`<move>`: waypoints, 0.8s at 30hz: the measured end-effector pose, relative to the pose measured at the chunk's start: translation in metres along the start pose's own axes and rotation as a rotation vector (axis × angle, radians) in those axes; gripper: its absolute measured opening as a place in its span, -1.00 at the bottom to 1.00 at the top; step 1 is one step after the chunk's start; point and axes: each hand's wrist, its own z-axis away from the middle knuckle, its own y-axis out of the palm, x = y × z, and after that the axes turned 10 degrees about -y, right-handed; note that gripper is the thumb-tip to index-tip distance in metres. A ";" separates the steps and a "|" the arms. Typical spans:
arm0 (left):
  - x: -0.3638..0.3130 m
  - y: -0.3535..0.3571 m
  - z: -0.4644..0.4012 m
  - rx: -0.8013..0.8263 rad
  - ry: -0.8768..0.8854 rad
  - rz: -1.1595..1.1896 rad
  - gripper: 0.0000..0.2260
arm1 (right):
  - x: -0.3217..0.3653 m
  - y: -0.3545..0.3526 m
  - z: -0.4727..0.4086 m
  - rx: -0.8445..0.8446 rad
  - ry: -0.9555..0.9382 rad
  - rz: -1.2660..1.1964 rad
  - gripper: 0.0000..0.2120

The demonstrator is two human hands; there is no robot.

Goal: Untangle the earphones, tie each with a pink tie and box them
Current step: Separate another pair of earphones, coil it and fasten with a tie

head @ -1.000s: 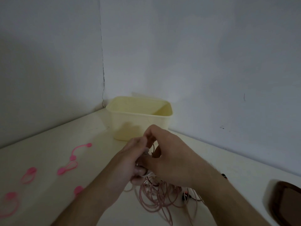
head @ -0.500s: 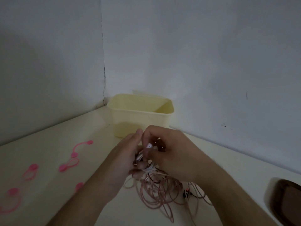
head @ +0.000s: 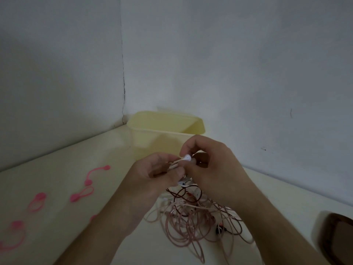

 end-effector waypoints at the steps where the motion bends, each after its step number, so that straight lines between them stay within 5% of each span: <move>1: 0.000 0.001 0.000 -0.019 0.022 -0.028 -0.86 | 0.000 0.000 0.000 -0.004 0.005 -0.004 -0.86; 12: -0.001 0.002 0.001 -0.198 0.208 -0.067 -0.85 | -0.005 -0.002 -0.002 0.061 0.009 -0.145 -0.90; 24: -0.002 -0.002 0.001 -0.118 0.179 -0.044 -0.87 | 0.003 -0.002 0.000 0.048 0.035 -0.136 -0.88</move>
